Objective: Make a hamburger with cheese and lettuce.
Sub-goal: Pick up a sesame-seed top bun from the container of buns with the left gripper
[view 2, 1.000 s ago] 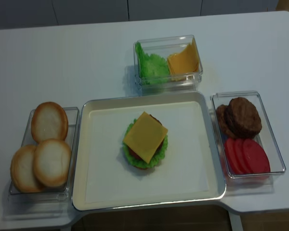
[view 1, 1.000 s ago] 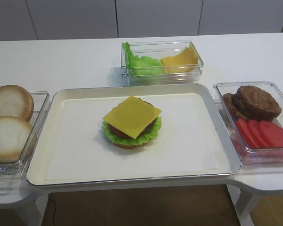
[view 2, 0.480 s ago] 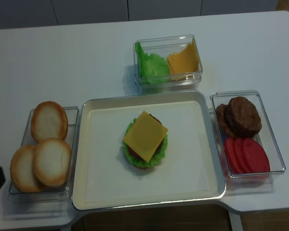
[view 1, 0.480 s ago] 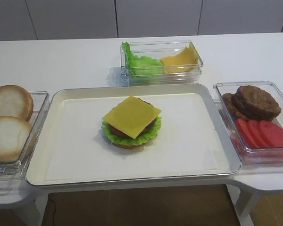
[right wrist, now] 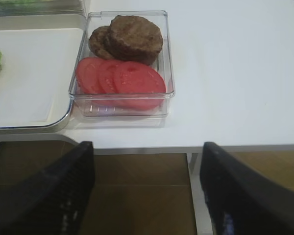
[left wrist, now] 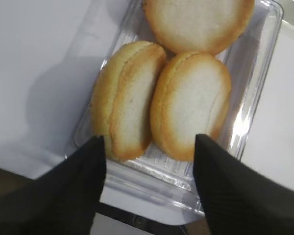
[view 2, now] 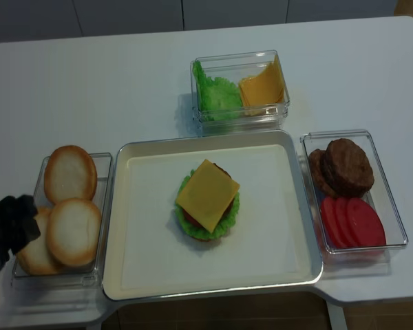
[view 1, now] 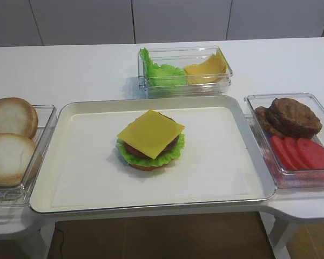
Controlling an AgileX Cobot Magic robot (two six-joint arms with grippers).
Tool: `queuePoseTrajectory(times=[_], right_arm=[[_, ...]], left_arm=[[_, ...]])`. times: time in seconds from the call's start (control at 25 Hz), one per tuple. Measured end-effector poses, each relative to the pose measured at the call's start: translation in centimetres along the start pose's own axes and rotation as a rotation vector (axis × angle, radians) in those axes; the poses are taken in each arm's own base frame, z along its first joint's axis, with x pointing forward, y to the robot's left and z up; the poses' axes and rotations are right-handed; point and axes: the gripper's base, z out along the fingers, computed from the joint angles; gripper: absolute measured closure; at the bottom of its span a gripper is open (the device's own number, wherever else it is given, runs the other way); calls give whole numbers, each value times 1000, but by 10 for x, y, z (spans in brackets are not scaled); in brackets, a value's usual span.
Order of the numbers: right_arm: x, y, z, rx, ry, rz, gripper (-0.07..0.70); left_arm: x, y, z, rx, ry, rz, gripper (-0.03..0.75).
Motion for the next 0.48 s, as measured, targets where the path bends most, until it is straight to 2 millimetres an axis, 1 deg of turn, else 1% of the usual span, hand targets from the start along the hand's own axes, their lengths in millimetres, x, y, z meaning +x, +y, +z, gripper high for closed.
queuePoseTrajectory(times=[0.08,0.2,0.48], right_arm=[[0,0,0,0,0,0,123],[0,0,0,0,0,0,123],[0,0,0,0,0,0,123]], left_arm=[[-5,2,7,10,19,-26,291],[-12,6,14,21,43,-10,291],[-24,8,13,17,43,138,291]])
